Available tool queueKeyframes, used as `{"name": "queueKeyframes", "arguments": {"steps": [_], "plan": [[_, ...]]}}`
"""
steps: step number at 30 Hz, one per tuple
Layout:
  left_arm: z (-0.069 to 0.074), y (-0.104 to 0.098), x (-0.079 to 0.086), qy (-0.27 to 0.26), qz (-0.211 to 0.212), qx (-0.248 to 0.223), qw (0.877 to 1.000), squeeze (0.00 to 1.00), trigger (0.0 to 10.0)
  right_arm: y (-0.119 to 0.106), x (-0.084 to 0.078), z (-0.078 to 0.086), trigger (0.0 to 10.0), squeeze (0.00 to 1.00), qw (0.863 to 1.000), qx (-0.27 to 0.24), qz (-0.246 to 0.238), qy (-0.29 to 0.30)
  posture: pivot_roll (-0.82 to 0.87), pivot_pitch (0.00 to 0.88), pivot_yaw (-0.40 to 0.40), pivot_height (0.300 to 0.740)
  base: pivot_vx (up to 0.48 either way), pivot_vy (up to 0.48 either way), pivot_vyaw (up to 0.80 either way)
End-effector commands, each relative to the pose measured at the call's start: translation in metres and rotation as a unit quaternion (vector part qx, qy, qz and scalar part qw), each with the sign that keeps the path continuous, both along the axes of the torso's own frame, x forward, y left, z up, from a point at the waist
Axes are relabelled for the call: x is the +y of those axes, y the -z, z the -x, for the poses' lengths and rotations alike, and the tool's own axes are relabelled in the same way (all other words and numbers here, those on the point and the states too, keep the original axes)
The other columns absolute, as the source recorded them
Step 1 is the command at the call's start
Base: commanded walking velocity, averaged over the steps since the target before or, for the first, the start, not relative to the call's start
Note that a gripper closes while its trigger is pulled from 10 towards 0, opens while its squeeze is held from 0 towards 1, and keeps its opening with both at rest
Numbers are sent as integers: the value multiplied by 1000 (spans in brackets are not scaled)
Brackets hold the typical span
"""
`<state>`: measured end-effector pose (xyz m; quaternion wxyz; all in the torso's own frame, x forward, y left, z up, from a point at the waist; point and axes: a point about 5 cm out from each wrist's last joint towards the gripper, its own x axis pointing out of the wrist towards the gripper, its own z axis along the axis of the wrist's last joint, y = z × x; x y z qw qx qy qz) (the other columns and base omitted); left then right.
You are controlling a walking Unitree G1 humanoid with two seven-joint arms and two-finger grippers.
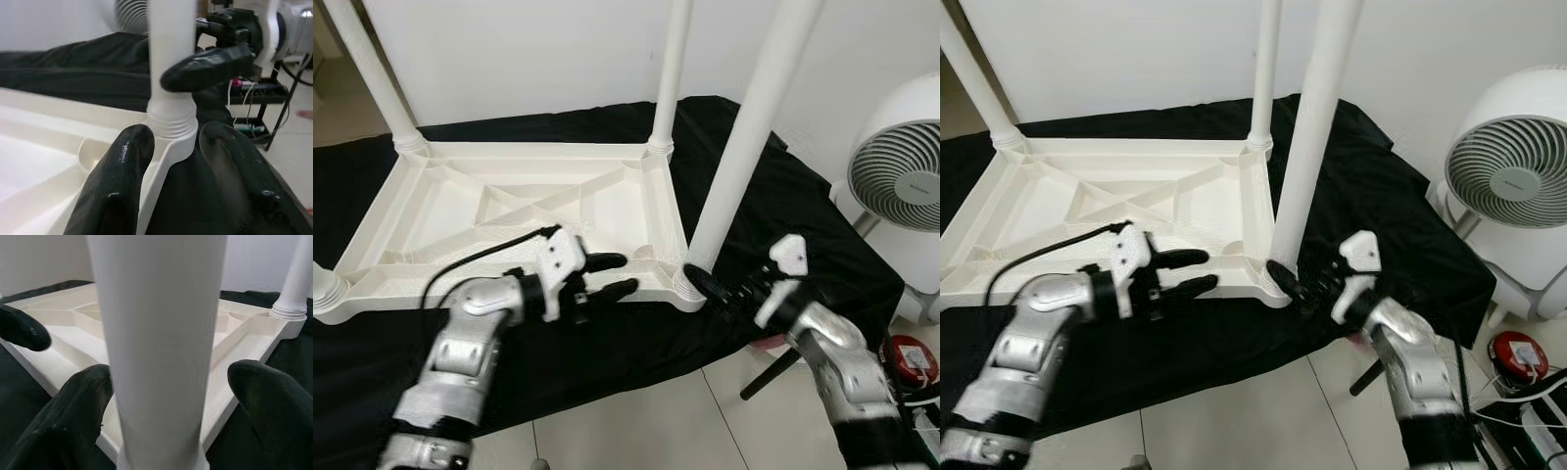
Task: Building children table
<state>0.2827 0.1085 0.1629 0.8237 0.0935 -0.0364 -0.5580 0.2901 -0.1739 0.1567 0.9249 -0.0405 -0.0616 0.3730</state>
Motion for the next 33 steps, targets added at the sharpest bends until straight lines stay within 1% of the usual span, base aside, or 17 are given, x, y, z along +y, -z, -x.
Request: {"name": "queueKeyframes", "arguments": {"steps": [1, 2, 3, 5, 6, 10, 12, 13, 15, 16, 17, 18, 24, 27, 29, 31, 33], "plan": [[-16, -1, 14, -215, 37, -4, 976, 0, 10000, 7, -1, 0, 10000, 0, 1000, 10, 13, 0, -10, 12, -33, 740, 0, 0, 0], [-17, -2, 16, -232, 47, 1, 972, 0, 10000, 7, -1, -4, 10000, 0, 1000, 7, 25, 6, -7, 3, -37, 740, 0, 0, 0], [-17, -2, 16, -232, 47, 1, 972, 0, 10000, 7, -1, -4, 10000, 0, 1000, 7, 25, 6, -7, 3, -37, 740, 0, 0, 0], [-19, -2, 17, -262, 53, 9, 963, 0, 10000, 7, 0, -11, 10000, 0, 999, 9, 39, 5, -6, 0, -45, 740, 0, 0, 0], [-20, -2, 15, -265, 54, 8, 963, 0, 10000, 7, 2, -12, 10000, 0, 999, 8, 41, -1, -7, 0, -49, 740, 0, 0, 0], [-16, 0, 8, -259, 44, -6, 965, 0, 10000, 12, 7, -11, 10000, 0, 998, 9, 49, -39, -11, 0, -54, 740, 0, 0, 0], [-14, 0, 6, -257, 43, -9, 965, 0, 10000, 14, 7, -11, 10000, 0, 998, 12, 52, -46, -11, 0, -54, 740, 0, 0, 0], [-13, -1, 5, -258, 42, -7, 965, 0, 10000, 15, 7, -12, 10000, 0, 997, 13, 53, -49, -12, 0, -56, 740, 0, 0, 0], [-10, 1, 3, -258, 45, 15, 965, 0, 10000, 16, 8, -13, 9843, 0, 997, 10, 48, -52, -15, 0, -55, 740, 0, 0, 0], [-10, 1, 3, -258, 45, 15, 965, 0, 10000, 16, 8, -13, 9843, 0, 997, 10, 48, -52, -15, 0, -55, 740, 0, 0, 0], [-8, 2, 2, -258, 44, 17, 965, 0, 10000, 17, 8, -13, 4667, 0, 997, 9, 48, -54, -22, 0, -52, 740, 0, 0, 0], [-6, 5, -1, -255, 41, 18, 966, 0, 10000, 18, 8, -14, 0, 0, 997, 9, 48, -56, -24, 0, -52, 740, 0, 0, 0], [2, 7, -8, -242, 46, 0, 969, 0, 10000, 21, 10, -14, 0, 0, 997, 10, 46, -59, -27, 0, -49, 740, 0, 0, 0], [3, 8, -9, -243, 43, -1, 969, 0, 10000, 23, 10, -14, 0, 0, 997, 9, 46, -58, -29, 0, -48, 740, 0, 0, 0], [5, 8, -11, -236, 44, -9, 971, 0, 10000, 23, 10, -14, 0, 0, 998, 9, 41, -49, -28, 0, -47, 740, 0, 0, 0], [7, 8, -15, -240, 40, -26, 970, 0, 10000, 25, 10, -15, 0, 0, 999, 12, 34, -13, -24, 0, -52, 740, 0, 0, 0], [7, 8, -15, -240, 40, -26, 970, 0, 10000, 25, 10, -15, 0, 0, 999, 12, 34, -13, -24, 0, -52, 740, 0, 0, 0]]}}
